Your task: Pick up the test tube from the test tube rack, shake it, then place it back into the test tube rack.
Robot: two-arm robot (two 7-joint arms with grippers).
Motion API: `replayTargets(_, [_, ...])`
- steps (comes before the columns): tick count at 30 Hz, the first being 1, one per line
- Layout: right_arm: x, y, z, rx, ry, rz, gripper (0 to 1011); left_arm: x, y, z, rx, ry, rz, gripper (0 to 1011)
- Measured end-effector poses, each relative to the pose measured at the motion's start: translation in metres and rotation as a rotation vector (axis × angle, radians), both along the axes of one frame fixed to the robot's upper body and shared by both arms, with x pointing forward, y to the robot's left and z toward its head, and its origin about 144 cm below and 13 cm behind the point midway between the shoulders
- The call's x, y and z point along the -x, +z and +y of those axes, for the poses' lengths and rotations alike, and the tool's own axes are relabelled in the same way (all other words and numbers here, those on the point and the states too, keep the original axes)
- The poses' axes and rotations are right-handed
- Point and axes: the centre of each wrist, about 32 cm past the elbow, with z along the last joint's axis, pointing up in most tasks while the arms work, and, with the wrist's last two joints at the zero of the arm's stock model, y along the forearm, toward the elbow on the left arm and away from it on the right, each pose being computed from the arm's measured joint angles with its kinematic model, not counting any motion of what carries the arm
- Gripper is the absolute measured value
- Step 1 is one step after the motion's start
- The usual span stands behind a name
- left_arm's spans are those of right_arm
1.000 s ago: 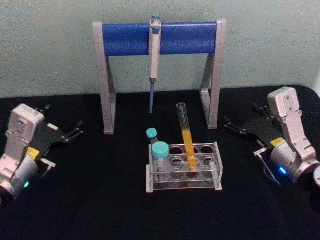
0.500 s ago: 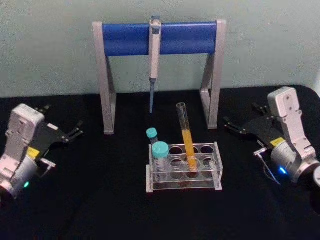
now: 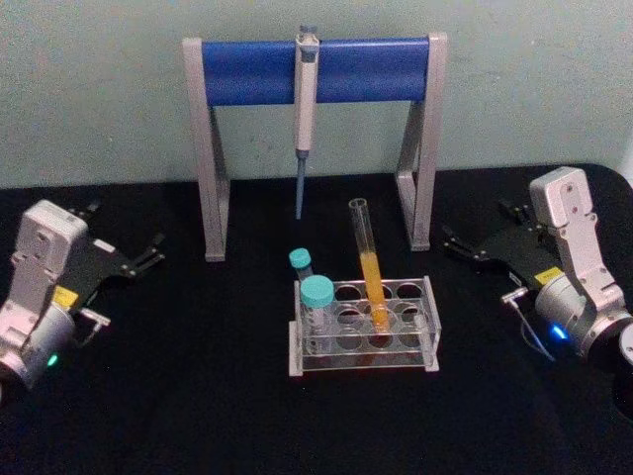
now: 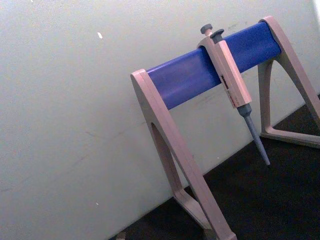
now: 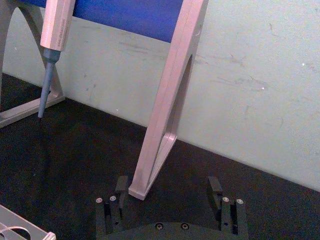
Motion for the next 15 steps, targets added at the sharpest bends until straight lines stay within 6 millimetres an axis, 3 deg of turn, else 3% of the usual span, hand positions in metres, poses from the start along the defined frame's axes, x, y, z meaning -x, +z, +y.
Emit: replayTargets(15, [0.0000, 0.0000, 0.0000, 0.000, 0.000, 0.000, 1000, 0.0000, 0.0000, 0.0000, 0.000, 0.000, 0.000, 1001])
